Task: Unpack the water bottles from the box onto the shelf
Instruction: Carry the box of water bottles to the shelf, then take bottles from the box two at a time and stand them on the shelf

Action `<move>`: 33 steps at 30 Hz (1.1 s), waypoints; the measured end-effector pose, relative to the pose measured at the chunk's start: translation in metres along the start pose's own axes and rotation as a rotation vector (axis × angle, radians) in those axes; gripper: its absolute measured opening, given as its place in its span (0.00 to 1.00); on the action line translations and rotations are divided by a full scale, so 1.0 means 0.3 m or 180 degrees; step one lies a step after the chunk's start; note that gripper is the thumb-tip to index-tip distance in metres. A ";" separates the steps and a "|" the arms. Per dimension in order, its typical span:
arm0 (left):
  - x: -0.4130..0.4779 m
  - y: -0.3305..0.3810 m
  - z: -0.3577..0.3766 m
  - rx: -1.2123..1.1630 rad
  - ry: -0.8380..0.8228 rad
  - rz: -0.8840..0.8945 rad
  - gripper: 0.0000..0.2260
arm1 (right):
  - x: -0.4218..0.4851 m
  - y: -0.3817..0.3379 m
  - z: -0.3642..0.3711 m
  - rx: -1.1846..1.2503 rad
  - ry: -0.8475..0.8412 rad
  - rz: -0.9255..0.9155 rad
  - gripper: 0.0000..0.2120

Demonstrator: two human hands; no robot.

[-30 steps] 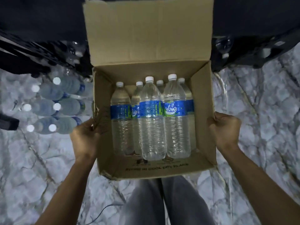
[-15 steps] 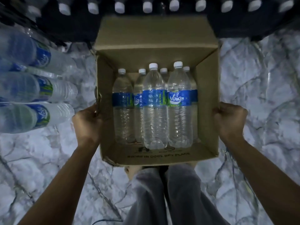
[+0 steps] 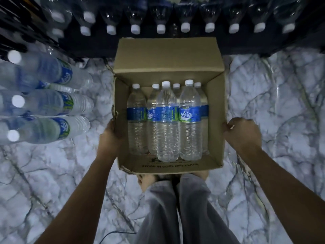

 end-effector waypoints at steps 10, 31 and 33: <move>-0.291 0.089 0.045 0.0029 -0.0593 -0.0002 0.24 | -0.334 -0.253 -0.037 0.2641 -0.1441 0.0598 0.17; -0.067 0.099 0.471 0.0342 -0.0714 0.0014 0.44 | -0.099 -0.127 0.349 0.1525 -0.0804 0.0401 0.42; -0.024 0.099 0.507 0.0362 -0.0653 0.0055 0.45 | -0.066 -0.107 0.395 0.1581 -0.0794 0.0437 0.42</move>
Point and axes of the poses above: each hand's wrist, its own x-axis towards the middle knuckle, its own z-axis out of the palm, y = z × x, the point moved 8 cm from there along x, towards the middle knuckle, and after that the axes turned 10 degrees about -z, right-handed, at the moved point
